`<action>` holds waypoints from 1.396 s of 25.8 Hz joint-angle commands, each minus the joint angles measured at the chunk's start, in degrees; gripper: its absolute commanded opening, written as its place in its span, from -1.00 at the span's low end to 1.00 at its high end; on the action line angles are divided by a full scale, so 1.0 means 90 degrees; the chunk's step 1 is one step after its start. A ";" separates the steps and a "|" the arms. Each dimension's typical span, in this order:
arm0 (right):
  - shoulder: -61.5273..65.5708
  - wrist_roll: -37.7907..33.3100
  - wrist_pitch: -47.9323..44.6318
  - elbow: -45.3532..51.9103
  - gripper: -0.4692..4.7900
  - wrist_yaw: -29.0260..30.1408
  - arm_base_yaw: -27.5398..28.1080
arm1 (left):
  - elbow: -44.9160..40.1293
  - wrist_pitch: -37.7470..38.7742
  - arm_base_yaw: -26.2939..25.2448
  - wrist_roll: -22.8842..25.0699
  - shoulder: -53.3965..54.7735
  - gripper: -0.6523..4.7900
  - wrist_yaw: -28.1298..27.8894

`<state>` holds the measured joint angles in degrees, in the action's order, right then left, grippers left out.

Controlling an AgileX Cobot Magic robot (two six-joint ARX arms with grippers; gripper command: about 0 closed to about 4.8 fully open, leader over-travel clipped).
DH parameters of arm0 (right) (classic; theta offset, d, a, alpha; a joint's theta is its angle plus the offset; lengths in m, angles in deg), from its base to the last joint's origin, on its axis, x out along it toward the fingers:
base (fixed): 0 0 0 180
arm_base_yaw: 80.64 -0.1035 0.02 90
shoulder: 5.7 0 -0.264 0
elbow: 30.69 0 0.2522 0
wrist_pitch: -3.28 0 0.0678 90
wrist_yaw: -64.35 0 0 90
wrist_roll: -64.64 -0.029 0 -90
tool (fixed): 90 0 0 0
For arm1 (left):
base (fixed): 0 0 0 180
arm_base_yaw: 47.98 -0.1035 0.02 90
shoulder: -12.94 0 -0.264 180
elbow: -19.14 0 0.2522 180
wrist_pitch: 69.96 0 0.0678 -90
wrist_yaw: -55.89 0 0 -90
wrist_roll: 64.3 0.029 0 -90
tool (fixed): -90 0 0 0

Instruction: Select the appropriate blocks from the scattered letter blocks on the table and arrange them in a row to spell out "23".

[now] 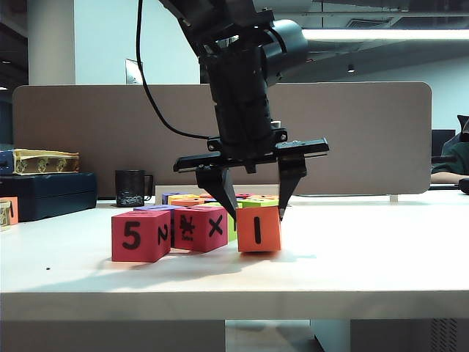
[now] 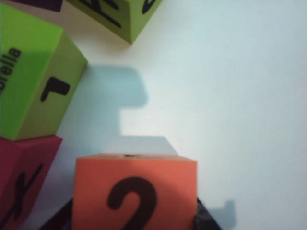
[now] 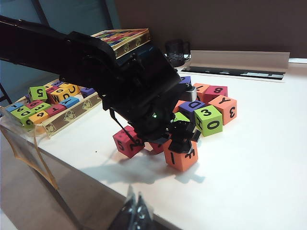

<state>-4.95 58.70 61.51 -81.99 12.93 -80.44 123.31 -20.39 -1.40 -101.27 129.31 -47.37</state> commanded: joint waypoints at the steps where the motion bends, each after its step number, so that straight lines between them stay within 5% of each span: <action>1: -0.0061 0.0019 -0.0063 -0.0017 -0.82 -0.0017 0.0000 | 0.0015 -0.0015 -0.0002 0.0015 -0.0027 0.26 0.0070; 10: -0.0063 0.0019 -0.0061 -0.0017 -0.82 -0.0015 0.0002 | 0.0017 -0.0012 0.0000 0.0104 -0.0027 0.53 0.0073; 18: -0.0061 0.0019 -0.0063 -0.0017 -0.82 -0.0017 0.0002 | 0.0413 0.0238 -0.0056 0.1005 -0.0245 0.53 0.0304; 21: -0.0061 0.0019 -0.0063 -0.0017 -0.82 -0.0015 0.0002 | 0.0872 0.0503 -0.0073 0.1627 -0.0253 0.53 0.0090; 27: -0.0061 0.0019 -0.0061 -0.0017 -0.82 -0.0015 0.0002 | 0.1506 0.0384 -0.0214 0.3912 -0.0250 0.53 -0.0029; 36: -0.0061 0.0017 -0.0017 -0.0017 -0.82 -0.0015 0.0002 | 0.1537 0.0049 -0.1239 0.3895 -0.0024 0.53 0.1681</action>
<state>-4.92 58.70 61.53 -81.99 12.93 -80.44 136.97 -19.65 -12.02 -66.12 128.68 -36.35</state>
